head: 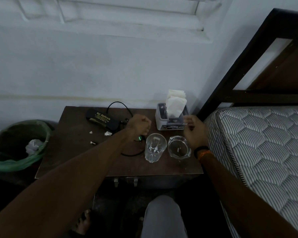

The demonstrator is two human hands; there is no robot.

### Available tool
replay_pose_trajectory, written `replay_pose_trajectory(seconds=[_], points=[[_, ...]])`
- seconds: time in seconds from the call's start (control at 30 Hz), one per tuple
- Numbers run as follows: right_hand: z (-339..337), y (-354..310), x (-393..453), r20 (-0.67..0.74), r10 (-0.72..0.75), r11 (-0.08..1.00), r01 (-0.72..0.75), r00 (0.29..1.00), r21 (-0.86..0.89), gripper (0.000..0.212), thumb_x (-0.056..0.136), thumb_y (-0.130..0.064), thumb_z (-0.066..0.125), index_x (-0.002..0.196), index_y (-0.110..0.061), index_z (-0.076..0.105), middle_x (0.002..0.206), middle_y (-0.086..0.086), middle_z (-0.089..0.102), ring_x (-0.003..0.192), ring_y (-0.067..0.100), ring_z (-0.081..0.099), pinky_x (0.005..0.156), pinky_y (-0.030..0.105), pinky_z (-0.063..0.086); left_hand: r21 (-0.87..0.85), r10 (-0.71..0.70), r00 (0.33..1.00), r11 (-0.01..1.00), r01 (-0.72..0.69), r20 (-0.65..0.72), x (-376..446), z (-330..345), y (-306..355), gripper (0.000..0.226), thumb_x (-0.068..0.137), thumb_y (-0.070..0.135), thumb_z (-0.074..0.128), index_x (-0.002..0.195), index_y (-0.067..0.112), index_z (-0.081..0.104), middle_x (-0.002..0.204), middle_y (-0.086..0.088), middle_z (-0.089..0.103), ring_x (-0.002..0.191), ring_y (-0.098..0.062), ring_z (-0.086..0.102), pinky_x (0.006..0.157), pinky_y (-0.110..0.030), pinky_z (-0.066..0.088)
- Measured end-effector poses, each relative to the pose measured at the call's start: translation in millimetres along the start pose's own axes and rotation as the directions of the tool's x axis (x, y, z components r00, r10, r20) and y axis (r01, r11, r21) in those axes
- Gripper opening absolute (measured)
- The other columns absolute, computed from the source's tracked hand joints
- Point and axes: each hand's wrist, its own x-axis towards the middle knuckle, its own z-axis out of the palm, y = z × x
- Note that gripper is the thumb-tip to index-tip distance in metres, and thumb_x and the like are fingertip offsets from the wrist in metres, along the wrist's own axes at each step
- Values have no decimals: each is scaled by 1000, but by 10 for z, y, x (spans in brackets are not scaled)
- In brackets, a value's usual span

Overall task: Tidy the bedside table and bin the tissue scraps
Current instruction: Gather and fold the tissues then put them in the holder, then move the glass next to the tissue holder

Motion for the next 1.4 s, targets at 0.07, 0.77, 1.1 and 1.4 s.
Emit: replay_pose_trajectory(seconds=[0.07,0.77,1.1,1.4], points=[[62,-5,-236,183,-90,996,83,979,44,46,81,1,59,122,-18,61,110,0,67,100,16,65,85,31,55,10,2,999,1000,-3,47,-141,-72,-123,27,97,1,41,83,6,64,73,-9,62,58,-17,58,48,-21,48],[500,-633,-1166,176,170,918,-221,970,329,77,61,-24,92,127,-15,51,122,2,60,108,12,57,87,16,46,515,321,944,800,-310,70,-1001,-185,-844,71,64,26,49,133,10,56,124,-15,63,114,-34,59,92,-35,47],[240,-561,-981,68,155,941,-168,986,293,70,61,-37,90,119,-27,52,110,-10,63,97,10,62,85,32,54,519,368,923,771,-369,109,-860,108,-737,60,72,31,60,126,5,58,120,-15,63,110,-31,57,92,-36,44],[-212,-176,-625,-33,168,970,-159,985,185,73,57,-48,84,119,-29,50,107,-11,64,94,9,64,85,36,57,471,378,919,793,-385,115,-604,583,-666,75,76,23,77,142,7,44,140,-14,51,129,-30,48,108,-37,39]])
